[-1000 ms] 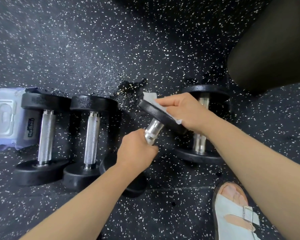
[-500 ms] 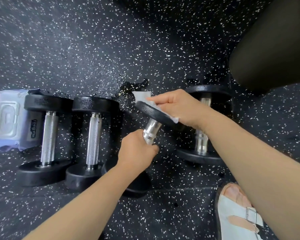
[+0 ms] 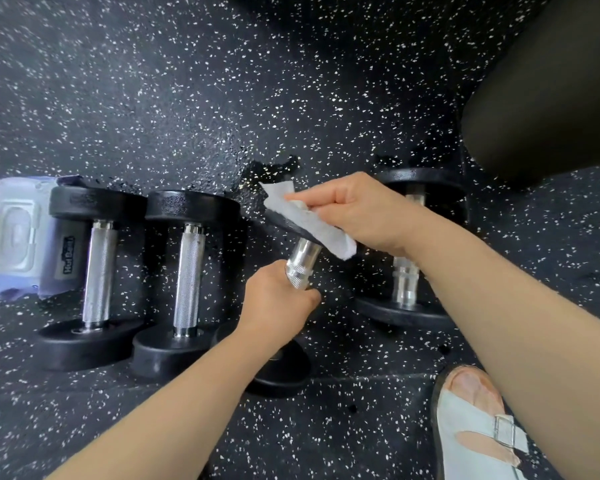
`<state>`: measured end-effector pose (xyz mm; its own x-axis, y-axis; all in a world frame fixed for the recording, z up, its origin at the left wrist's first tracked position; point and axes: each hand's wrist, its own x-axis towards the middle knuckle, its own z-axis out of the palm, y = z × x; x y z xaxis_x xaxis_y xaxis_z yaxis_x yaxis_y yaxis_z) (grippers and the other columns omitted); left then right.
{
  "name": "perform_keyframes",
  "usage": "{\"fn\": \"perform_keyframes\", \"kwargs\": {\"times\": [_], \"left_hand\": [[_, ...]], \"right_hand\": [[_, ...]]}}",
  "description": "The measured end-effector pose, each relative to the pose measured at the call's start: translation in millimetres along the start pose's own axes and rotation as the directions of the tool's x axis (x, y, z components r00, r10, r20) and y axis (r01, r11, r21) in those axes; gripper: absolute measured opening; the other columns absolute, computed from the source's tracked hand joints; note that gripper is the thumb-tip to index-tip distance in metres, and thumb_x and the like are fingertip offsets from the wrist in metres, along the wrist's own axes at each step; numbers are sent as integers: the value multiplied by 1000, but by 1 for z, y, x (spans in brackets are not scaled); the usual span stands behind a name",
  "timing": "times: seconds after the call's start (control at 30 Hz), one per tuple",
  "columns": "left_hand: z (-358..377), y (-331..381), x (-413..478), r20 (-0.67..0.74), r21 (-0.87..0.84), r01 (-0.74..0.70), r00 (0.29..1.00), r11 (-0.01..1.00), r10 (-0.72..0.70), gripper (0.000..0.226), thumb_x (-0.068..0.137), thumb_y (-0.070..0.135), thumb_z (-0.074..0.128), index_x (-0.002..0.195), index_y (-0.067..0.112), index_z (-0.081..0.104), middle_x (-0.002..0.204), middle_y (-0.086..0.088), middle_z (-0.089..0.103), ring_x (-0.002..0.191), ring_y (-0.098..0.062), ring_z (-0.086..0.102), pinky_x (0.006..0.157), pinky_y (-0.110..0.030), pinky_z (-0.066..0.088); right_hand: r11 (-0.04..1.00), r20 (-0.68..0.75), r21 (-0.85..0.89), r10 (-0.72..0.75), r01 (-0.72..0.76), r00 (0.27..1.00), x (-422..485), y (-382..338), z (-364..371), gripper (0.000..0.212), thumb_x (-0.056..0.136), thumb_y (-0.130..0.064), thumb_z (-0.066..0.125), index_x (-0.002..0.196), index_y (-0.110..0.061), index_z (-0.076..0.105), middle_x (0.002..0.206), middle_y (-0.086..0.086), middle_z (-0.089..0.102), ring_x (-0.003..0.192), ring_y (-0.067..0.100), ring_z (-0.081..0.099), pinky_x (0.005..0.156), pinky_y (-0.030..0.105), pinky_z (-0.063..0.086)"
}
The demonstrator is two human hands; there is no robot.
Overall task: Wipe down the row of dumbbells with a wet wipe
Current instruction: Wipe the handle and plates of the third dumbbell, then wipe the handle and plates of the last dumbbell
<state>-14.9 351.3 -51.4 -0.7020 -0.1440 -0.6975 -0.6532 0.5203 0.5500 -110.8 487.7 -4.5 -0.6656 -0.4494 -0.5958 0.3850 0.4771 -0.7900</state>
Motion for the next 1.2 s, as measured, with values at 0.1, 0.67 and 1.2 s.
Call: {"fn": "perform_keyframes", "kwargs": {"times": [0.1,0.67,1.2], "left_hand": [[5,1,-2,-5,-23,0,1000,1000,0,29,73,9,68,61,20,43,58,4,46,51,-13,39,50,-25,32],[7,-19,29,-56,-200,223,970,954,-238,17,71,5,67,73,9,50,58,-6,45,52,-23,40,52,-31,35],[-19,23,8,-85,166,273,961,948,-262,71,79,31,77,133,5,39,98,-1,53,92,-22,53,77,-34,43]], "right_hand": [[990,-28,-76,120,-122,992,10,11,-1,25,91,-8,55,100,-18,76,87,8,74,70,14,52,66,31,46],[952,-192,153,292,-265,937,-2,16,-16,26,76,3,60,77,-18,76,89,4,73,84,21,61,75,34,48],[888,-399,407,383,-214,833,-66,42,-87,27,85,7,56,88,-14,71,83,2,70,71,12,61,59,21,51]]}}
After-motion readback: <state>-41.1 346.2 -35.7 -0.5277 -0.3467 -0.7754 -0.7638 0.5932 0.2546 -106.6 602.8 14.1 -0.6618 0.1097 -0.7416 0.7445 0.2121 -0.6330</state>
